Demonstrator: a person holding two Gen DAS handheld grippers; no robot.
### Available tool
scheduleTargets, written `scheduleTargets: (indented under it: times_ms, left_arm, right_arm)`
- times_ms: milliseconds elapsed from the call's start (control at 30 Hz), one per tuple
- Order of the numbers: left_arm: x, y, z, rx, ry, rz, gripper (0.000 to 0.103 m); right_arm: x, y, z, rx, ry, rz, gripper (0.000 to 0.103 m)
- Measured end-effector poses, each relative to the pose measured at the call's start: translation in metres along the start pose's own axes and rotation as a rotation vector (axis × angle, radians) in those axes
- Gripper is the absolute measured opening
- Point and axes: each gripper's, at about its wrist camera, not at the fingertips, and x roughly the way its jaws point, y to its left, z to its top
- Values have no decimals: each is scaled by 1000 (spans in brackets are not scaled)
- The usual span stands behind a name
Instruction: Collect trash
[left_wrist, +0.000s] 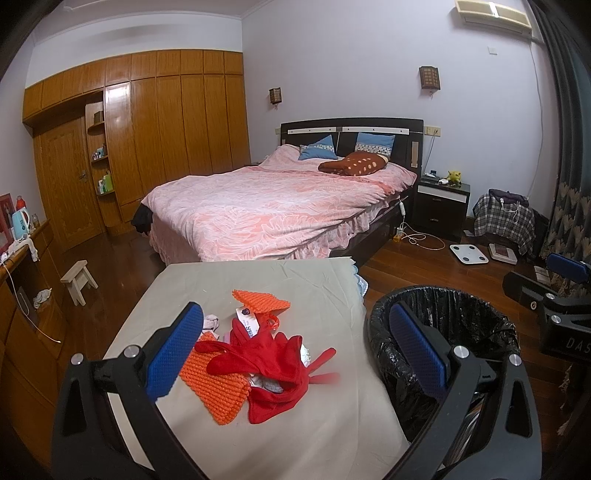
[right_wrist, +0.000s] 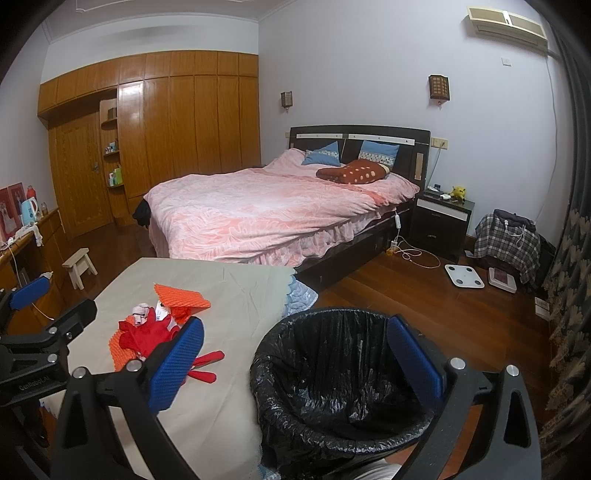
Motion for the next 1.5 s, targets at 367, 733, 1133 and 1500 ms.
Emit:
scheduleTargets:
  times_ms: [367,733,1133,1500]
  left_arm:
    - [0,0,0,-1,1,0,98]
    - [0,0,0,0,3,0,98]
    - [0,0,0,-1,4,-1,98]
    - [0,1,0,-1,6,-2,98]
  right_arm:
    - [1,1,-1,1,1,1,97]
    - [3,4,-3,0,5,3,97]
    - [3,6,-1,1,6,3,97]
    - [6,5,-4,-1,6,4,97]
